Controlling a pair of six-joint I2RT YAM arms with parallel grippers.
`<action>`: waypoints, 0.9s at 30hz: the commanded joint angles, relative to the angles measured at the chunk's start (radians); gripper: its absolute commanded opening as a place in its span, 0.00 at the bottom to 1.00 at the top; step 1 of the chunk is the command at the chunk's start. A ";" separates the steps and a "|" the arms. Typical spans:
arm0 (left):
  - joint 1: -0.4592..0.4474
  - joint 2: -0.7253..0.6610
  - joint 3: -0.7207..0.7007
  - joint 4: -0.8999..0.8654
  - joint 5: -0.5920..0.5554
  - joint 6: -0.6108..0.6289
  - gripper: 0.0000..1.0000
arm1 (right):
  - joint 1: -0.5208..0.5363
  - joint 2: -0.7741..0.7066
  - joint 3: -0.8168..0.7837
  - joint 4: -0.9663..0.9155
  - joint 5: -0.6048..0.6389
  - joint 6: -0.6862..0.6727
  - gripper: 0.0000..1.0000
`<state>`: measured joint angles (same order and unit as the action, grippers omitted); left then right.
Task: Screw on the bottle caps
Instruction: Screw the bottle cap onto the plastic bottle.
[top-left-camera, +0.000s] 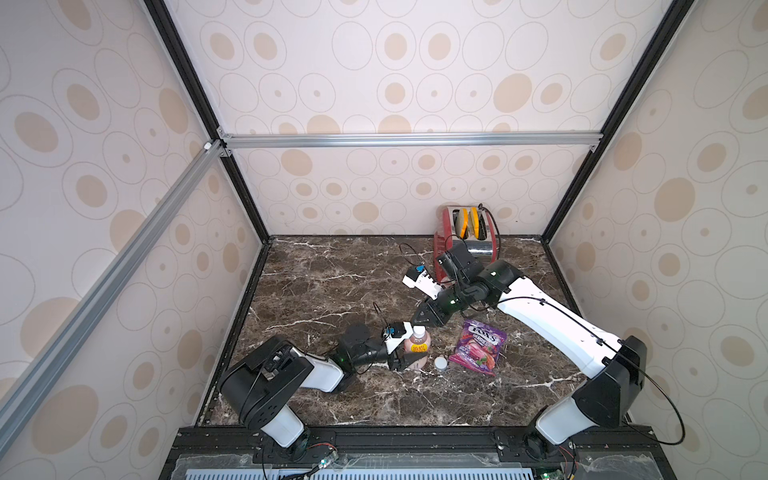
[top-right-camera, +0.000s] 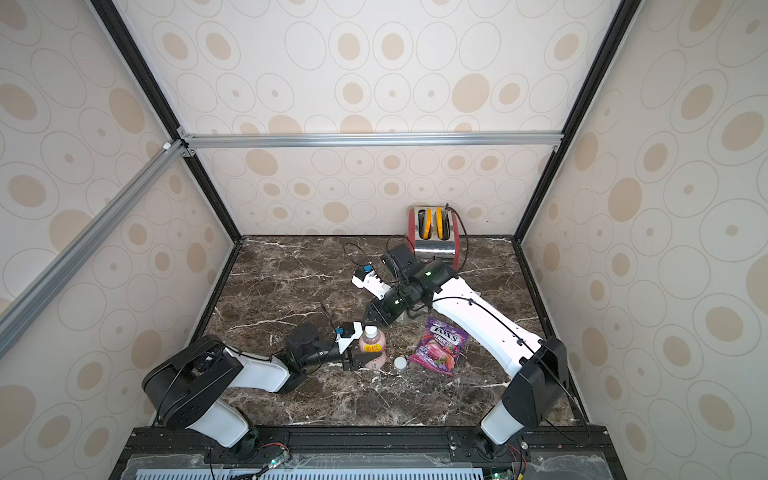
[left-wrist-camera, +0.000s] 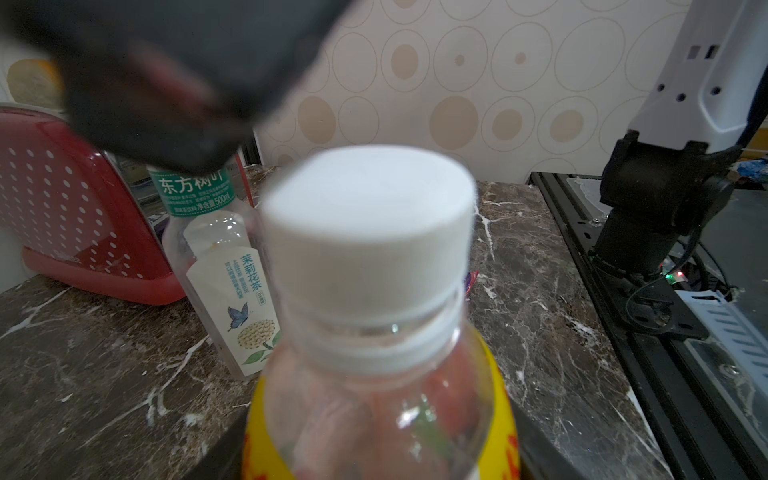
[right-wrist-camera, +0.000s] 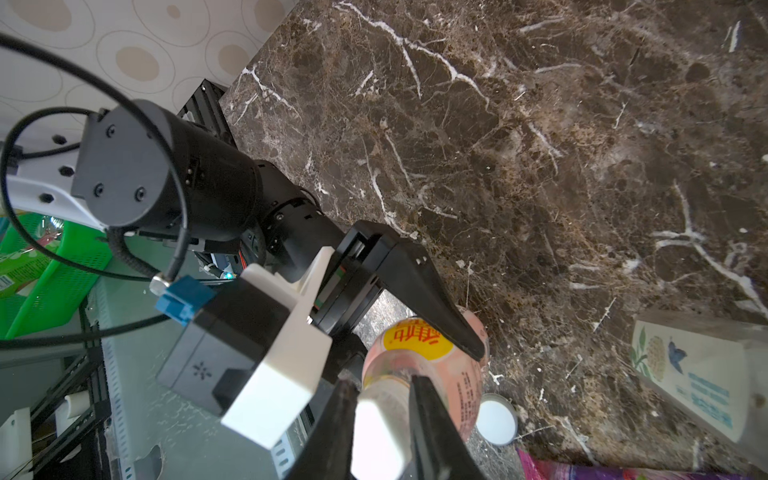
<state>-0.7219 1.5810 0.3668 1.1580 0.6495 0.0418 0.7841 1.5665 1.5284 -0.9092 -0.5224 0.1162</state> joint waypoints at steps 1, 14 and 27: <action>-0.007 -0.010 0.014 -0.042 -0.003 -0.006 0.70 | -0.002 -0.018 -0.024 -0.024 -0.017 0.004 0.27; -0.007 -0.018 0.011 -0.050 -0.015 -0.006 0.69 | -0.002 -0.054 -0.056 -0.048 -0.002 0.014 0.24; -0.007 -0.018 0.016 -0.069 -0.031 -0.005 0.69 | 0.017 -0.126 -0.155 -0.043 -0.013 0.075 0.24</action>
<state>-0.7246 1.5677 0.3664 1.1362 0.6460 0.0429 0.7807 1.4696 1.4082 -0.9146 -0.5083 0.1589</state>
